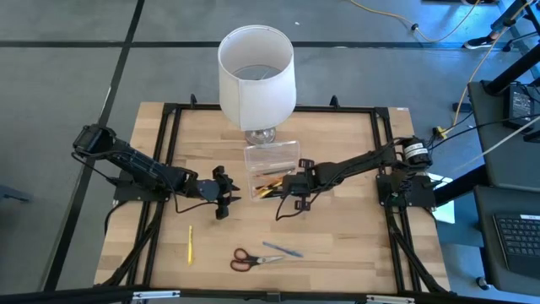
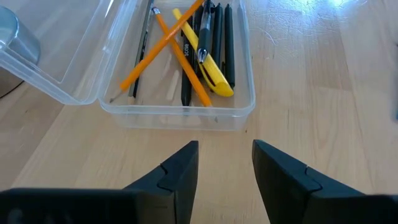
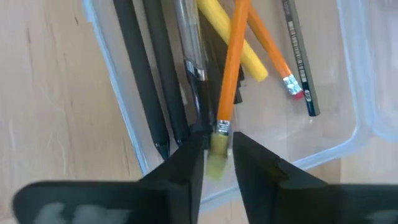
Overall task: Pick & place school supplies into a supply box
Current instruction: Put the orange pencil into the transparent supply box, then put the blue pen into the transparent supply box
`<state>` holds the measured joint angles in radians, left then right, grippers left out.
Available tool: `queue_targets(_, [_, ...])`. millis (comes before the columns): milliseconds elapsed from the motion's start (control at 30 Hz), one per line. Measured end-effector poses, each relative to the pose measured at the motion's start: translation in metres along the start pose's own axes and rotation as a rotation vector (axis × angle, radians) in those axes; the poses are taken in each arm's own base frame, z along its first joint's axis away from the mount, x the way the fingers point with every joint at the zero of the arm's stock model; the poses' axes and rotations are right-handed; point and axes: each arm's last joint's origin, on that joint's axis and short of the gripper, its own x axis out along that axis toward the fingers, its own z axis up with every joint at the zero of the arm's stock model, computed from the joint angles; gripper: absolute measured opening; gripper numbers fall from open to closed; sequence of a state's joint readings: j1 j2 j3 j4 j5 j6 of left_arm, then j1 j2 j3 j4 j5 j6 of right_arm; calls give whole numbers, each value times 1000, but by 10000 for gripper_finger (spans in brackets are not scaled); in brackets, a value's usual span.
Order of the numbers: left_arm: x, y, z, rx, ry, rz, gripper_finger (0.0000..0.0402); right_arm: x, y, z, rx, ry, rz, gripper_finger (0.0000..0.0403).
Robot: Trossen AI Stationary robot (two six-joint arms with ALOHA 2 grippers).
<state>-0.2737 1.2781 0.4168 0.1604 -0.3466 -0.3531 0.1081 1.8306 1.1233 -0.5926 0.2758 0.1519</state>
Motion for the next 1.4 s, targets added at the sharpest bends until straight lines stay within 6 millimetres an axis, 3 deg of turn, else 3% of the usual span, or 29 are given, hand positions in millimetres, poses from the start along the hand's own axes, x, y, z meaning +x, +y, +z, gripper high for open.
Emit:
queue_targets(333, [0,0,0,0,0,0,143,-11,-3,1,9,-30,3,111])
queue_targets(600, [0,0,0,0,-1,1,143,-44,7,3,15,-145,40,110])
queue_targets(733, [0,0,0,0,-2,2,143,-60,28,1,-35,-216,81,110])
queue_targets(933, [0,1,1,-1,-12,29,143,-78,77,-7,-69,-320,181,110])
queue_targets(1200, [0,1,1,40,-14,36,143,-105,136,-32,-26,-472,205,110])
queue_targets(1400, [0,1,1,51,-14,36,143,-98,174,-45,14,-549,196,110])
